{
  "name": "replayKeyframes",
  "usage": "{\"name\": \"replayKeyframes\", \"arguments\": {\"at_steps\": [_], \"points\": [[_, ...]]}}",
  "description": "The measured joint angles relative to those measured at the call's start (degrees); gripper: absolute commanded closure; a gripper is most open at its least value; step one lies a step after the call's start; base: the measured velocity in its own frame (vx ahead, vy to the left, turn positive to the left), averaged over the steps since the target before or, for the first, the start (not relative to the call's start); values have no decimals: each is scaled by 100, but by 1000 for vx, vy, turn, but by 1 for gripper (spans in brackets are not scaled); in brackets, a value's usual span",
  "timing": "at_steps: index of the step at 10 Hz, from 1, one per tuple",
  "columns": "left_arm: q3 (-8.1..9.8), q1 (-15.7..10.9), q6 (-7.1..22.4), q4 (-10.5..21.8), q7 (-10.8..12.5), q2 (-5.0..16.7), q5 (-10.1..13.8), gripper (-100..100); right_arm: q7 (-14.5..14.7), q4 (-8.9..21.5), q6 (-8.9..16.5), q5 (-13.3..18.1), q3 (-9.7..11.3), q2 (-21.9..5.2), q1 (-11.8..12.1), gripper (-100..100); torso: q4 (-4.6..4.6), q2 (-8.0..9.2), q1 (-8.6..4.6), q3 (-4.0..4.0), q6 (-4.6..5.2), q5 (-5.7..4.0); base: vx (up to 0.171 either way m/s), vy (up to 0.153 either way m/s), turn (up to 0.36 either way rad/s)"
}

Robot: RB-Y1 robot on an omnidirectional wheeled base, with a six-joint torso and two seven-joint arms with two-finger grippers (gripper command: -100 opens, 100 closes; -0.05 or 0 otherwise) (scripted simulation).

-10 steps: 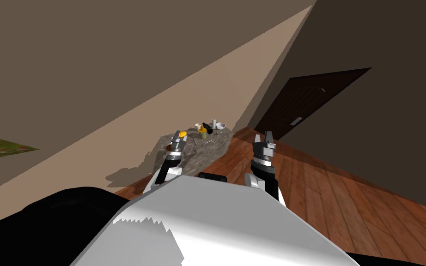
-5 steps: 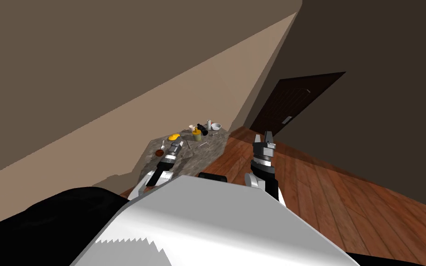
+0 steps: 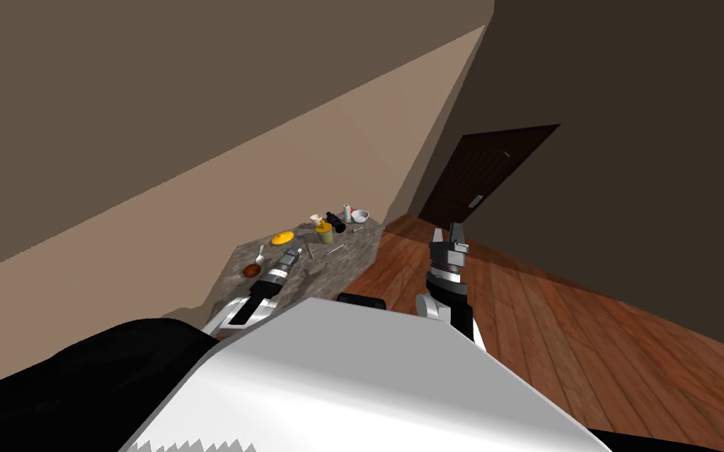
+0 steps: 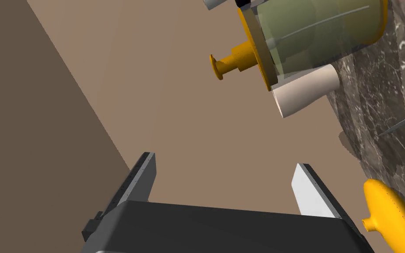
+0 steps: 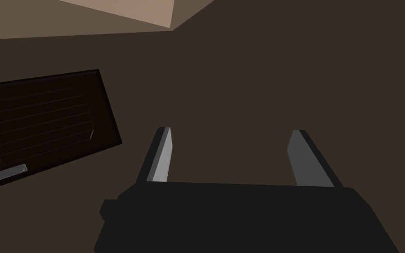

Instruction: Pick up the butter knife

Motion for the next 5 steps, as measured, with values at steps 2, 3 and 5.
{"name": "replayKeyframes", "arguments": {"at_steps": [2,3,5], "points": [[193,100,205,296,-44,324,-210,-100,0,0,0,0,0,0,0,0,-2,-5,-3,-3,-1,0,93,-82,-132],[284,189,326,366,-70,477,-300,-100,0,0,0,0,0,0,0,0,0,0,-3,-1,0,-1,97,-71,-125],[507,398,591,506,-75,837,-394,-100,0,0,0,0,0,0,0,0,-1,-5,4,-3,-1,1,107,-65,-98]]}}
